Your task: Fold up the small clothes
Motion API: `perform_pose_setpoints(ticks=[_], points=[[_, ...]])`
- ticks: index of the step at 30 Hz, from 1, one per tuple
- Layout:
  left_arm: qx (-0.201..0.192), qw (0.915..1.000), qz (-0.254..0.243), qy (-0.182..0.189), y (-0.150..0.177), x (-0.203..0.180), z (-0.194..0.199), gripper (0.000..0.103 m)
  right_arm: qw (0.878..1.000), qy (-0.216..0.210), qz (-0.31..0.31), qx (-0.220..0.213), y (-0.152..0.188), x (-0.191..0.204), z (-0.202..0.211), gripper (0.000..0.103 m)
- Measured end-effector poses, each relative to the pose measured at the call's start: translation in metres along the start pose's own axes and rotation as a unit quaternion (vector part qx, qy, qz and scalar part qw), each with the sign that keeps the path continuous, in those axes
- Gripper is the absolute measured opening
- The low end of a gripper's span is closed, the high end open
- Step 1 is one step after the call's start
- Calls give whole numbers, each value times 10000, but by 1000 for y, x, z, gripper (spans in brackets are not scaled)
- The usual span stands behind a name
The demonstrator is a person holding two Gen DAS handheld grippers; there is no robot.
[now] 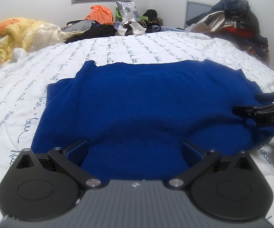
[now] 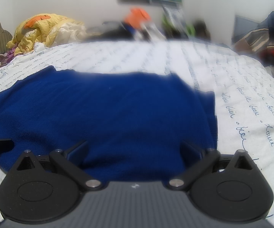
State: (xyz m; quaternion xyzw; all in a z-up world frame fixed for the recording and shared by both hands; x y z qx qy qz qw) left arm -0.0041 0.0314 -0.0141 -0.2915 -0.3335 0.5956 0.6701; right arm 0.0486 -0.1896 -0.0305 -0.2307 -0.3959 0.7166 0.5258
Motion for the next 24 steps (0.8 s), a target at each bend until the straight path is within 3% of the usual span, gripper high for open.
perform_pose_setpoints(ticks=[19,22,24], points=[[20,9999,35,-127,0,2,4,103,10000,-16,-10,-4,1,-1,-1,103],[8,9973,559,-467,8,17,25,103,10000,-22,-16,-8,1,0,-1,103],[4,9909,1312,-293,20,36,45,103,10000,-18,-40,-16,0,0,0,103]])
Point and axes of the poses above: each gripper's, at about its wrist camera, not at the fingertips, and z roughly against the way its jaws point, x to its left, y to its underside, the point moved 4 cm from there along -z, roughly the way its jaws point, and after that the axes turned 9 degrees about -y, right-handed, at the moved point
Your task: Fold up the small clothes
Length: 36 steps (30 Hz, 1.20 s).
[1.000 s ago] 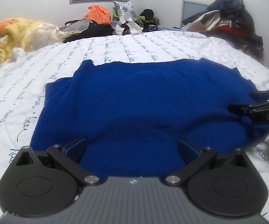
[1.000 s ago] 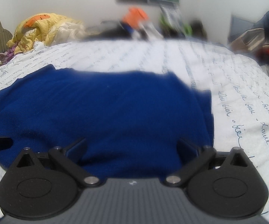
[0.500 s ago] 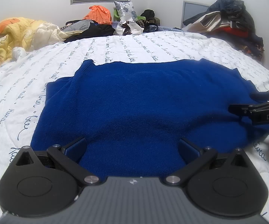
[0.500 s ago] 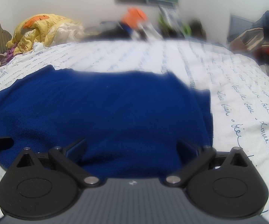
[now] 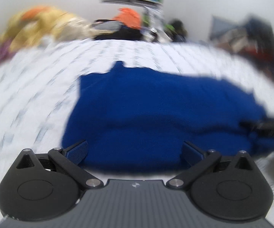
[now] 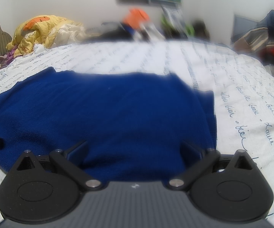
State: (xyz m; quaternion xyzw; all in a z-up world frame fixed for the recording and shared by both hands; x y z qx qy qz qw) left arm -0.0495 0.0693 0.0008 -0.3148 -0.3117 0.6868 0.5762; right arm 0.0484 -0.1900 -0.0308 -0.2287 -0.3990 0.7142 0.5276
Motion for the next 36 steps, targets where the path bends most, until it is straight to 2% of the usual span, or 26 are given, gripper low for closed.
perform_pose_setpoints(ticks=[2,4,7,9,12,13,16,18,19,21,23,24,25,28,29,31,32,33,34,35,36], points=[[309,9942,983,301,9,26,11,103,10000,4,-9,-2,0,1,0,103],[285,9839,1686,526,16,44,21,103,10000,5,-14,-4,0,1,0,103],[394,9707,2235,791,14,56,19,103,10000,2,-16,-5,0,1,0,103],[476,9574,2667,999,7,62,12,103,10000,4,-23,-9,0,2,1,103],[706,9236,3503,1391,1,75,-5,103,10000,-4,-44,-21,0,3,1,103],[773,9169,3648,1426,-3,78,-10,103,10000,-9,-49,-24,-1,3,1,103],[919,9084,3835,1388,-10,78,-18,100,10000,-11,-67,-34,0,4,2,103],[866,9135,3806,1147,-13,77,-18,87,10000,-15,-81,-41,0,5,3,103],[831,9204,3700,951,-13,76,-18,82,10000,-15,-80,-41,0,5,3,103],[782,9396,3297,481,-15,70,-15,54,9999,-19,-94,-48,0,5,4,103],[725,9578,2782,78,-18,61,-14,41,9999,-23,-101,-50,0,6,4,103],[703,9646,2538,-127,-18,57,-14,22,9999,-23,-100,-51,0,5,4,103],[720,9704,2278,-339,-18,53,-16,10,9999,-28,-109,-56,0,6,4,103],[666,9788,1852,-559,-27,39,-19,5,9998,-77,-173,-91,1,6,6,103],[557,9846,1569,-540,-36,26,-17,5,9995,-143,-264,-137,1,4,8,103],[35,9960,805,-388,-58,-13,-1,5,9940,-560,-876,-323,-4,-10,20,103],[-320,9988,344,-165,-69,-41,12,4,9825,-967,-1530,-441,-9,-25,31,103],[-635,9978,-155,66,-75,-69,23,4,9610,-1446,-2272,-621,-16,-42,42,103],[-888,9933,-679,292,-75,-98,33,4,9339,-1904,-2913,-817,-23,-59,52,103],[-1059,9854,-1210,568,-70,-129,40,4,9103,-2289,-3320,-933,-31,-74,58,103],[-1124,9767,-1625,841,-60,-154,43,4,8943,-2579,-3530,-959,-40,-85,61,103]])
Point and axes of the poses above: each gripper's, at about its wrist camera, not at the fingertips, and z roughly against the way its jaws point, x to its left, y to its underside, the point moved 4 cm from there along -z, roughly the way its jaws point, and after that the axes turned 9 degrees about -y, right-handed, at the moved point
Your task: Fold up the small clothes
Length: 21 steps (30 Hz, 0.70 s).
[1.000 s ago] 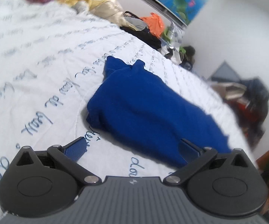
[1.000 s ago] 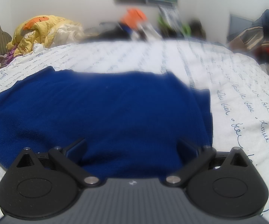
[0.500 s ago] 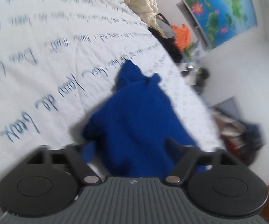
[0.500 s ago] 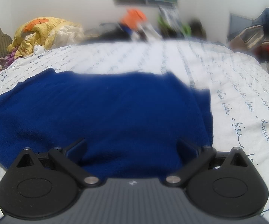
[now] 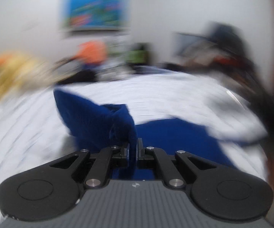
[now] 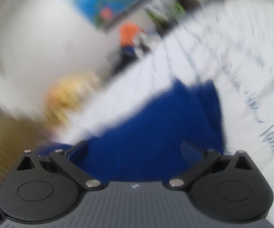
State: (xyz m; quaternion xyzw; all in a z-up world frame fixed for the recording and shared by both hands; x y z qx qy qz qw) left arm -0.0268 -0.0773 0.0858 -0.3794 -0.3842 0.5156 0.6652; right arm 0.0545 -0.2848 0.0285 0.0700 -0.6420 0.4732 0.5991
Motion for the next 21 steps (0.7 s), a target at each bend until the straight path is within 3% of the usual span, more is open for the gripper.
perform_pose_setpoints(ticks=[2,5,7,9,11,15,18,19,20,21], points=[[-47,9971,-600,468,13,-46,-2,5,9994,-221,-75,269,-18,-1,-5,103],[-29,9902,-1184,739,35,-85,-4,5,9972,160,-52,730,-20,-16,-23,103],[21,9885,-1277,809,40,-92,-3,5,9931,177,-338,1107,-12,-32,-37,103],[-19,9875,-1390,748,40,-93,-3,5,9907,176,-575,1220,-8,-45,-43,103],[-16,9876,-1400,709,37,-91,-3,5,9902,-23,-757,1175,-11,-50,-44,103],[-191,9821,-1719,747,35,-94,0,5,9901,-11,-899,1078,-29,-55,-51,101],[-290,9724,-2186,759,48,-106,4,5,9909,418,-585,1134,-40,-57,-58,72],[-284,9693,-2308,799,51,-111,3,5,9898,551,-428,1244,-41,-58,-64,52],[-276,9668,-2399,836,54,-115,0,5,9874,721,-249,1385,-40,-61,-70,24],[-290,9638,-2499,882,55,-120,-1,5,9842,909,-76,1514,-39,-64,-76,13]])
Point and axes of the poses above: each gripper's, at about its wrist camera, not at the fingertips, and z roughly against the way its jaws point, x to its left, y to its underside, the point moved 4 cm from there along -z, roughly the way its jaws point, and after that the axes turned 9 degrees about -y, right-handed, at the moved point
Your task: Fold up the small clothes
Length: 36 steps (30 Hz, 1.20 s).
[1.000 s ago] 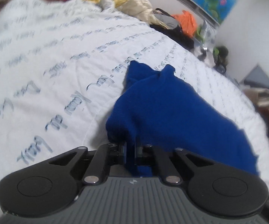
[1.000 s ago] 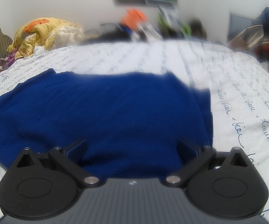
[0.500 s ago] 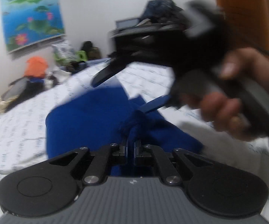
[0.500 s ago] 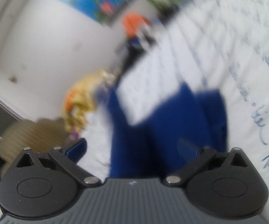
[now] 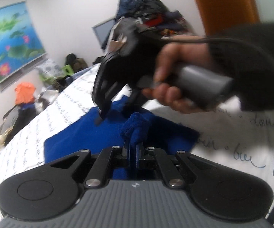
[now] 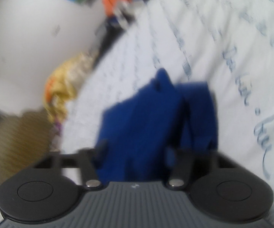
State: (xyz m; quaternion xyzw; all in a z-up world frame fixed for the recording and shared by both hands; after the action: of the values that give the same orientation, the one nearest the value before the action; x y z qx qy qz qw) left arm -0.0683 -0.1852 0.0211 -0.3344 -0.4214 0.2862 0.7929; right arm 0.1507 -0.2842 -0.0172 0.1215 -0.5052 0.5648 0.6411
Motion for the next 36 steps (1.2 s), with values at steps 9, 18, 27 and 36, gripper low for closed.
perform_pose_setpoints(ticks=[9,18,27,36], points=[[175,9974,268,650,-3,-24,-30,6,9836,1112,1419,-111,-7,0,29,13],[106,9873,1581,119,20,98,-34,89,9884,681,912,-1009,-11,-5,65,98],[1685,8653,4637,880,56,193,-175,26,9812,1204,1325,-720,-13,-3,15,94],[971,9183,3834,173,32,249,-118,20,9852,355,1585,-548,-18,65,-6,15]])
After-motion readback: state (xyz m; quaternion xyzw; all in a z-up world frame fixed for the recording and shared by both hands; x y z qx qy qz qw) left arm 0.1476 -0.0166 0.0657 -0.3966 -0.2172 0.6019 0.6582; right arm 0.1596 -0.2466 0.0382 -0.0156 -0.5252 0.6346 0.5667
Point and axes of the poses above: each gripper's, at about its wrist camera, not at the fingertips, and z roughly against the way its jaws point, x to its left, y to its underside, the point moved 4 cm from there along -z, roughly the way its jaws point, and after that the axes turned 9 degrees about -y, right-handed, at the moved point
